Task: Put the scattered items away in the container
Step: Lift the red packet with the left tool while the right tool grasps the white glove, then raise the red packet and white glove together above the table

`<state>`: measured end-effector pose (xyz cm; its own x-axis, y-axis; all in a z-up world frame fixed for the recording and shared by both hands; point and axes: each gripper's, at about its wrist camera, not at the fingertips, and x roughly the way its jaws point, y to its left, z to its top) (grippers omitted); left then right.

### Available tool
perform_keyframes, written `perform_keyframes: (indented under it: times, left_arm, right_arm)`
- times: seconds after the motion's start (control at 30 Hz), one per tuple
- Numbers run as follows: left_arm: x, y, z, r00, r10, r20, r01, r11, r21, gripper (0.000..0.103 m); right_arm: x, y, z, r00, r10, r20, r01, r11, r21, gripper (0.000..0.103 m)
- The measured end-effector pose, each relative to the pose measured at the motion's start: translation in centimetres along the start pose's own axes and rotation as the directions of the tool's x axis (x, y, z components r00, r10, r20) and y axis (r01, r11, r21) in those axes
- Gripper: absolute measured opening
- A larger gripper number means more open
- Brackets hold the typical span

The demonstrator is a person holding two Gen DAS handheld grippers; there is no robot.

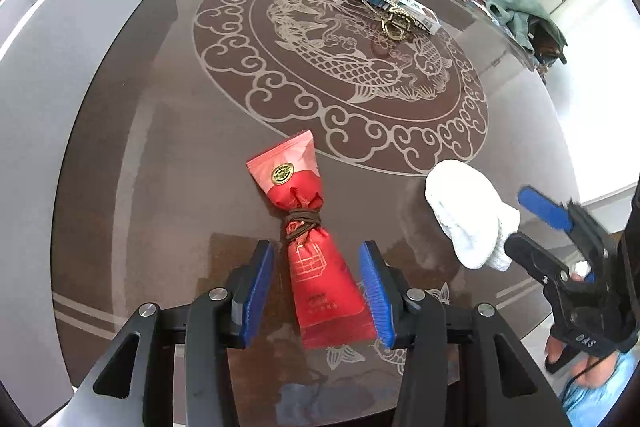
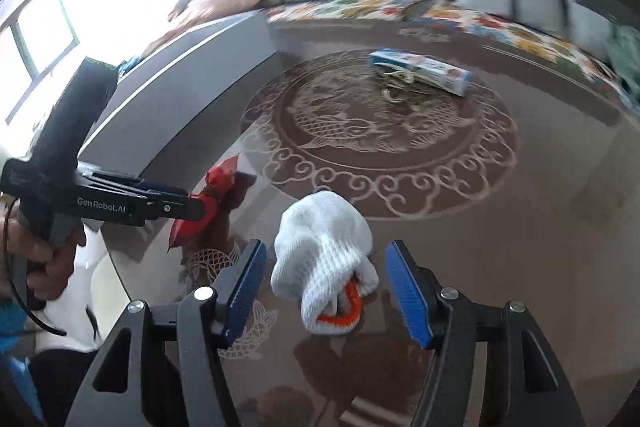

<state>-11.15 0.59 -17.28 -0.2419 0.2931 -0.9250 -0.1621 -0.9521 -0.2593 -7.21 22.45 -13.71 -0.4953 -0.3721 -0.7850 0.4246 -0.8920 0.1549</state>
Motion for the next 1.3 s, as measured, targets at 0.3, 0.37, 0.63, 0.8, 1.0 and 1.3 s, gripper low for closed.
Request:
perform_keyframes:
  times: [0.3,0.37,0.63,0.8,1.0,1.3]
  left_arm:
    - [1.5,-1.2,0.3,0.997,0.082,-0.012,-0.082,0.996,0.022,0.046]
    - [1.6,-1.5,0.3,0.993,0.119,-0.005,-0.119,0.992,0.034,0.047]
    - [2.4,-2.6,-0.4,0.977,0.211,0.031,-0.213,0.975,0.070,0.076]
    - [2.8,-3.0,-0.6,0.970,0.239,0.049,-0.243,0.966,0.092,0.080]
    - [3.0,-2.5,-0.5,0.967,0.247,0.060,-0.251,0.965,0.073,0.092]
    - [3.3,-2.0,-0.6,0.965,0.255,0.068,-0.258,0.965,0.050,0.103]
  right_arm:
    - [3.2,0.4,0.5,0.997,0.029,-0.076,-0.032,0.999,-0.036,0.063]
    - [3.6,0.6,0.4,0.997,0.005,-0.075,-0.008,0.999,-0.043,0.063]
    - [4.7,1.4,-1.0,0.990,-0.118,-0.075,0.108,0.986,-0.126,0.063]
    - [5.2,0.8,-1.2,0.987,-0.136,-0.081,0.130,0.989,-0.076,0.063]
    - [5.2,0.6,-1.4,0.987,-0.151,-0.061,0.147,0.986,-0.077,0.063]
    - [5.0,0.6,-2.1,0.989,-0.148,-0.013,0.147,0.987,-0.065,0.064]
